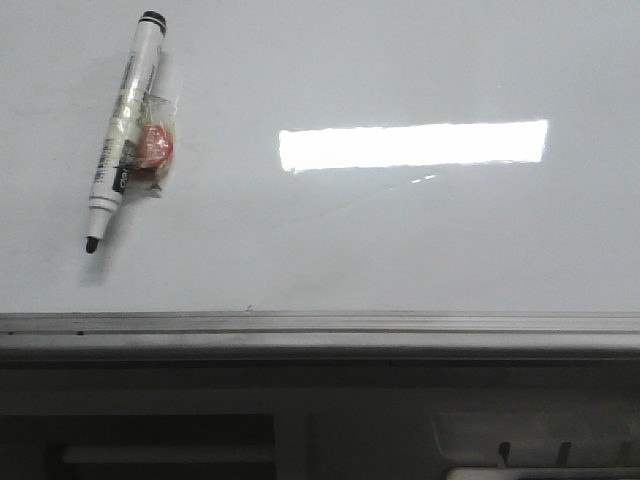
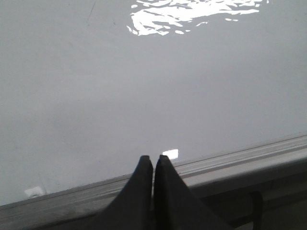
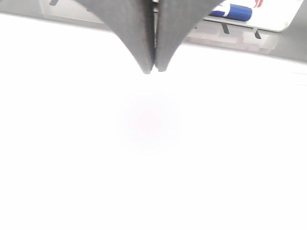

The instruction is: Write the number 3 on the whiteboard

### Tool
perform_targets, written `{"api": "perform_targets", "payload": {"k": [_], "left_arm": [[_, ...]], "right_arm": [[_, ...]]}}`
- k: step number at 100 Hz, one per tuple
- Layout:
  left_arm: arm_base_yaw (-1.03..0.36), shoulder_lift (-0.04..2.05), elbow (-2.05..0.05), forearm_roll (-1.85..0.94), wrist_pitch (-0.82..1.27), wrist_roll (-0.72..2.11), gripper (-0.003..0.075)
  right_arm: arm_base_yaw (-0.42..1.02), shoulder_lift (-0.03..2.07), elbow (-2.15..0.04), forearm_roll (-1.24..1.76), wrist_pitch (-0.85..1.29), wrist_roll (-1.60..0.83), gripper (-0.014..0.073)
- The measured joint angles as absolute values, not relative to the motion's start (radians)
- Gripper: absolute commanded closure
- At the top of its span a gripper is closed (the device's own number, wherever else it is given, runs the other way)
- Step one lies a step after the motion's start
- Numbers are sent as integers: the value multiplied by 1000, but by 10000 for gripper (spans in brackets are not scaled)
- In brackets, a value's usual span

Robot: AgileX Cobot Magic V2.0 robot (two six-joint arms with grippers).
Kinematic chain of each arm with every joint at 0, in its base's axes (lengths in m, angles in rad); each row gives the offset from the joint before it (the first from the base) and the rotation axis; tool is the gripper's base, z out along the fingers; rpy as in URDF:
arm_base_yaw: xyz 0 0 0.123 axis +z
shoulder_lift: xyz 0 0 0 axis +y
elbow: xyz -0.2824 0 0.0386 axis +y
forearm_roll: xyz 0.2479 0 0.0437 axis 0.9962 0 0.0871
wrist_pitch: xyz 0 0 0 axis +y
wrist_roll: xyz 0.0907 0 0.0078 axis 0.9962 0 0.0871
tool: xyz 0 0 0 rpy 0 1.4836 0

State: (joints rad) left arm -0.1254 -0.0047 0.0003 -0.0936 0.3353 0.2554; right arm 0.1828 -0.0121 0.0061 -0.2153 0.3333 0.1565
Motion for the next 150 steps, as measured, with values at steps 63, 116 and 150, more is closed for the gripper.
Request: {"api": "perform_targets", "payload": {"k": [63,116,150], "left_arm": [[-125,-5,0,-94,335,255,741],[-125,-5,0,-94,335,255,741],[-125,-5,0,-94,335,255,741]], "right_arm": [[183,-12,6,-215,333,157,635],[183,-12,6,-215,333,157,635],[183,-12,6,-329,131,158,635]]}}
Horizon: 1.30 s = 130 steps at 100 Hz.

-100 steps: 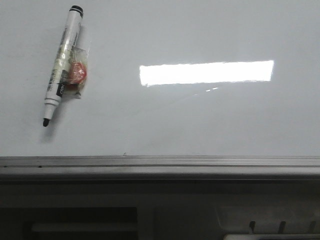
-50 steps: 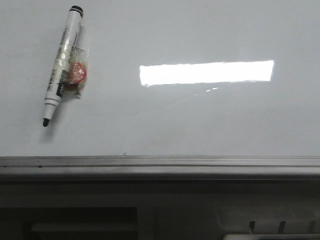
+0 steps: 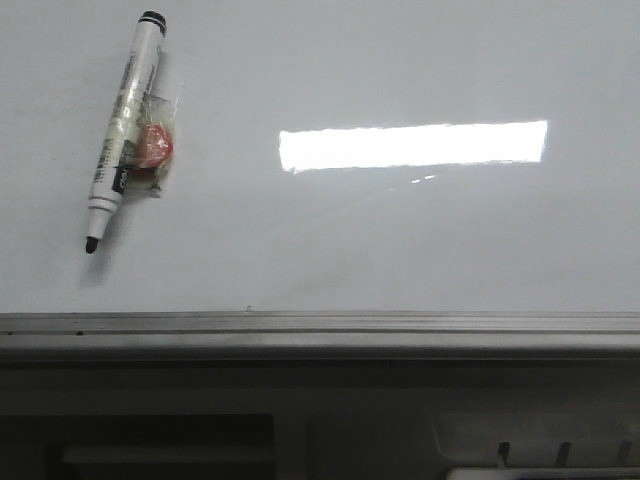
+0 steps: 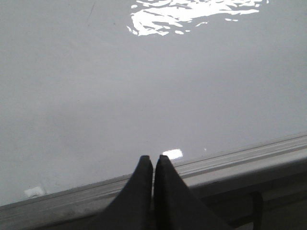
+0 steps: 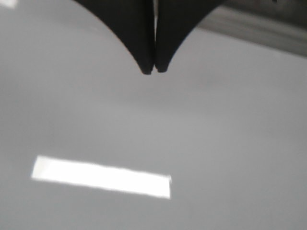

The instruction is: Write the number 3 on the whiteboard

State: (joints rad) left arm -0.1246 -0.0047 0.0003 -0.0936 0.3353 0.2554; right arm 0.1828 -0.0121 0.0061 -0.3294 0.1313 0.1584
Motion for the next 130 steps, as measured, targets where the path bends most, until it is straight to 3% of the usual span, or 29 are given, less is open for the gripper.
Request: {"api": "perform_targets", "payload": {"k": [14,24,42,70,85,97,106,119,124,130], "left_arm": [[-125,-5,0,-100,329,255,741],[-125,-5,0,-216,307,255,741],[-125,-5,0,-695,214,255,741],[-125,-5,0,-1135,165,254,741],[-125,-5,-7,-1214,207,289,741],[-125,1,-96,-1079,315,364,735],[-125,73,-223,-894,400,382,643],[-125,278,-409,-683,567,393,367],[-125,363,-470,-644,630,395,298],[-125,463,-533,-623,692,395,270]], "right_arm": [[183,-12,6,-221,-105,186,635],[183,-12,6,-103,-144,190,635],[183,-12,6,114,-78,194,635],[183,-12,6,220,-71,197,635],[183,-12,-64,224,0,197,632],[183,11,-191,224,160,188,592],[183,82,-296,224,287,122,473],[183,223,-434,222,397,14,256],[183,277,-483,222,427,-10,210],[183,335,-538,222,461,-20,200]]}}
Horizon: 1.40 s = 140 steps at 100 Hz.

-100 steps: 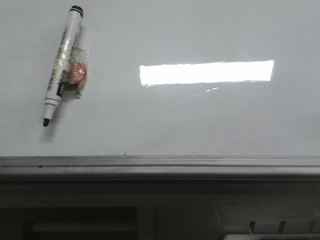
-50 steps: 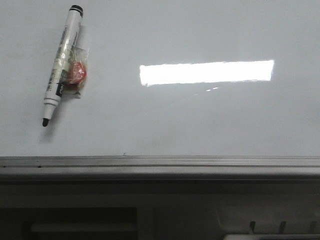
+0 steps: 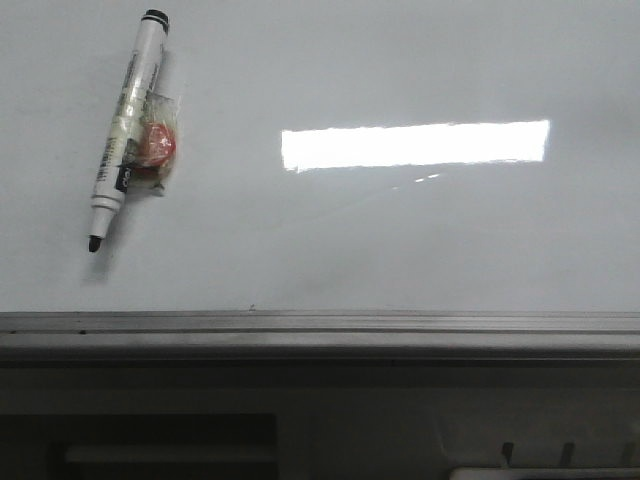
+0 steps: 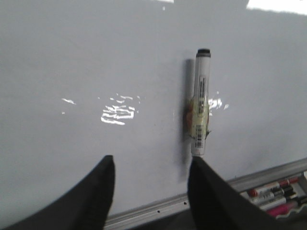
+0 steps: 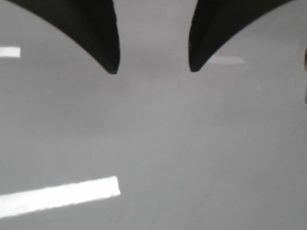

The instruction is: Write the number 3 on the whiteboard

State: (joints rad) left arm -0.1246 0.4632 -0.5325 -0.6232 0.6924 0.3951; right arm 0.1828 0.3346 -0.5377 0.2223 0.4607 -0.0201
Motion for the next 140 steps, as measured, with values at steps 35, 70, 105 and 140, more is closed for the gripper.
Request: {"api": "perform_targets", "payload": {"k": [35,70,105,140], "left_arm": [[-262,824,-678,-600,764,448,283],[-448,1042,-744,-598,636,431,283],[-469,1171,-746,-602,604,427,464],[-485,1167,-748,-599,595,445,741]], "right_arm": [[183,467,-605,222,486,-35,208],[183,467,-605,222,488,-38,207],[183,467,-605,222,512,-38,208],[183,471,-625,460,574,-239,208]]}}
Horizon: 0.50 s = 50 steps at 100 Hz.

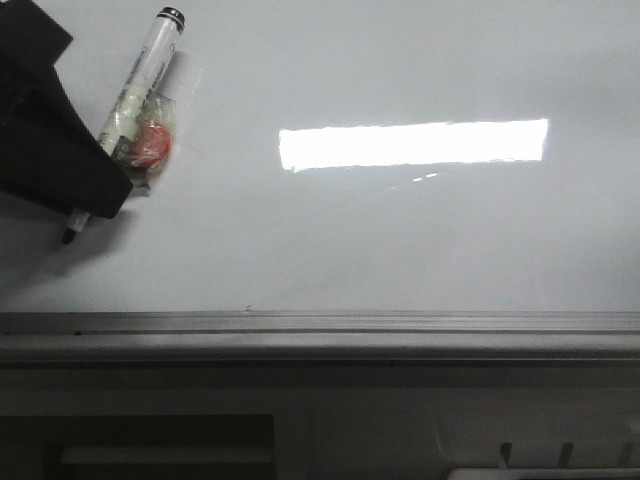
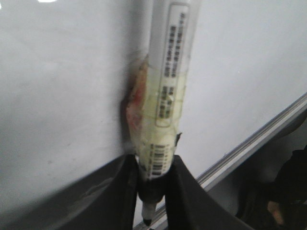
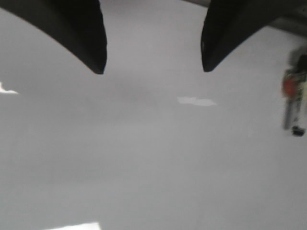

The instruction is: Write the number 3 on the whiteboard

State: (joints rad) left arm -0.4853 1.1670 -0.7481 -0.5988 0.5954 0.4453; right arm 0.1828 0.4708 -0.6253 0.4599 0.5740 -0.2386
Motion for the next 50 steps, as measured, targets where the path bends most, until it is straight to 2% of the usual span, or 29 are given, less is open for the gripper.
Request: {"api": "perform_targets", "payload": {"k": [14,27,38,50], "left_arm": [[-545,1088,-799,-594,676,597,741],[-640,1008,-866,-592,794,892,741],[-709,958,-896,-580,876,1087,741],[-753,945,-902,-568,904,1150,741]], "right_arm": [[183,510,-679,782,754,-621,208],[228,580,-728,983,883,-867,208],[309,640,-782,1029,917,-967,207],[422,712,-836,1003,923,-1002,207]]}}
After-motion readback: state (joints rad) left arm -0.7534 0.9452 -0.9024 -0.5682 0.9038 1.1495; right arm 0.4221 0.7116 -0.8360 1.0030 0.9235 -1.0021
